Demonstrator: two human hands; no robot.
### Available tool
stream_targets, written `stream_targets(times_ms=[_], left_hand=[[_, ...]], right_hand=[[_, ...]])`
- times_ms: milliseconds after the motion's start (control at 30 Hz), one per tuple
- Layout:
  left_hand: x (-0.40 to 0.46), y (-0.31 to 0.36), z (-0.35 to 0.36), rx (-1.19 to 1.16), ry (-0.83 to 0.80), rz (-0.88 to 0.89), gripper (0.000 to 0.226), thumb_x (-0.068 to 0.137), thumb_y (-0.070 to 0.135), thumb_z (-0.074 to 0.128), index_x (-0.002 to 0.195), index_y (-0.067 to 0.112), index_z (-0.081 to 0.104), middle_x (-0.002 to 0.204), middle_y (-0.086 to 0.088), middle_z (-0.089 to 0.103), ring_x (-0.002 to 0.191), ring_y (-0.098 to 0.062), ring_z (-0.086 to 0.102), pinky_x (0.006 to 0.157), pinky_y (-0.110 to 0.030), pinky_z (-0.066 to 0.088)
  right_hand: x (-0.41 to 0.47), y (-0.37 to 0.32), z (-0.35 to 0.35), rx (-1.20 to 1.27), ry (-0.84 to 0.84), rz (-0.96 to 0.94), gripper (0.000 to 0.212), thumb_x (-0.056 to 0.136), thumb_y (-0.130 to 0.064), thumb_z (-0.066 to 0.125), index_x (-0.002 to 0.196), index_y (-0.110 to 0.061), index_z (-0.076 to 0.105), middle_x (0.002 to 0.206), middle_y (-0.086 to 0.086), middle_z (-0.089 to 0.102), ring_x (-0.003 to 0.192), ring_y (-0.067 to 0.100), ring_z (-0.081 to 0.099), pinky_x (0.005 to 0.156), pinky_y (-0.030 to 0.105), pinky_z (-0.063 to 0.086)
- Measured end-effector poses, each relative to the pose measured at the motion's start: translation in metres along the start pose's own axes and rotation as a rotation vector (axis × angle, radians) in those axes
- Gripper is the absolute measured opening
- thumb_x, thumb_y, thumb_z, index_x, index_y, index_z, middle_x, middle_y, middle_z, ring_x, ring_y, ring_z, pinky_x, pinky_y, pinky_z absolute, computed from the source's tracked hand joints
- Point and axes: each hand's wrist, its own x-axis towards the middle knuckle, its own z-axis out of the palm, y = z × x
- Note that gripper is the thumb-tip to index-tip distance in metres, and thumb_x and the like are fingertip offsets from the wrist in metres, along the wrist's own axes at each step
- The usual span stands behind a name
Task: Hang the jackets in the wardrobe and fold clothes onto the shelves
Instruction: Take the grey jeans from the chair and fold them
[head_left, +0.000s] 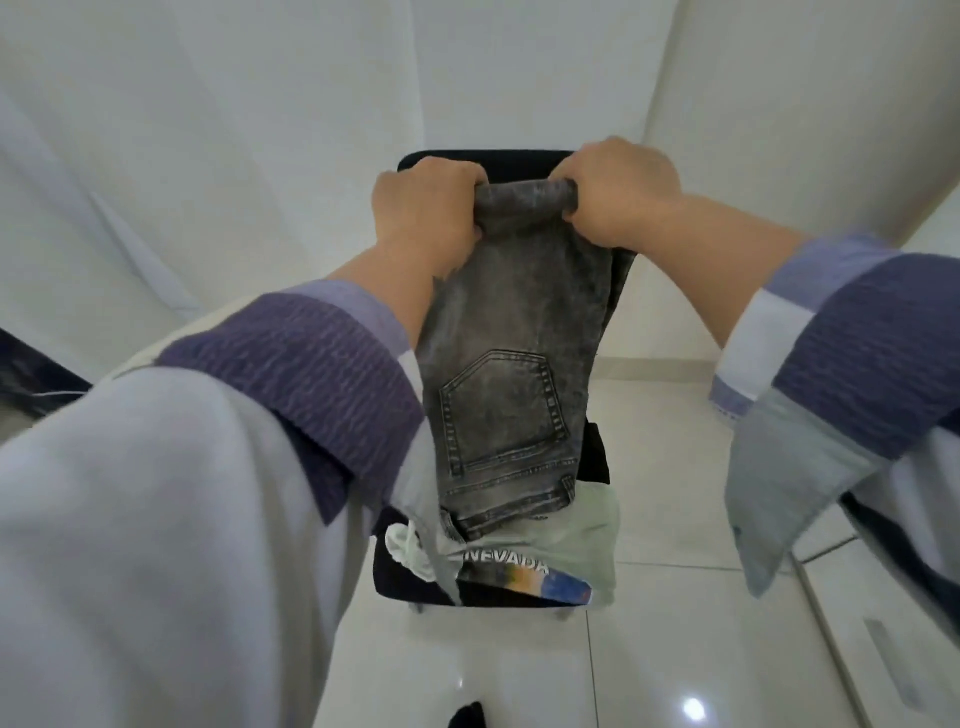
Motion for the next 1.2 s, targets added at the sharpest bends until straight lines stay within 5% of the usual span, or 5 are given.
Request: stream_targets(times_ms=[300,733,967,1200], left_hand=[[-0.015,0.009,-0.005,-0.016,0.204,0.075,0.023,0.083,0.012,0.055,0.106,0.017,0.055,0.107,-0.006,0.059,0.102,-0.031,0.054,0.080,-0.037,0.031],[-0.206,0.021,0.125,-0.109,-0.451,0.107,0.022,0.086,0.031,0.059,0.102,0.021,0.048,0.107,0.002,0.054,0.104,-0.021,0.052,0.083,-0.034,0.034],[-0.172,0.009,0.140,-0.140,-0.326,0.021,0.026,0.087,0.039,0.060,0.108,0.028,0.050,0.109,0.008,0.054,0.105,-0.016,0.051,0.090,-0.033,0.032],[-0.104,-0.015,0.199,-0.088,-0.214,-0.017,0.026,0.088,0.041,0.058,0.111,0.032,0.048,0.108,0.011,0.058,0.102,-0.015,0.053,0.094,-0.034,0.022]], right_hand=[[-0.031,-0.001,-0.009,-0.010,0.273,-0.014,0.040,0.082,-0.005,0.048,0.109,-0.027,0.068,0.101,0.009,0.069,0.096,0.035,0.061,0.079,0.035,0.039],[-0.181,-0.025,0.163,0.175,-0.450,0.128,0.045,0.080,-0.001,0.054,0.105,-0.036,0.067,0.098,-0.003,0.067,0.084,0.022,0.063,0.061,0.029,0.047],[-0.150,-0.012,0.176,0.128,-0.203,0.106,0.028,0.089,-0.011,0.053,0.105,-0.033,0.062,0.091,-0.004,0.066,0.087,0.021,0.061,0.072,0.029,0.035],[-0.083,0.004,0.249,0.093,0.021,0.103,0.033,0.088,-0.017,0.060,0.119,-0.027,0.053,0.111,-0.001,0.059,0.107,0.023,0.051,0.095,0.038,0.033]])
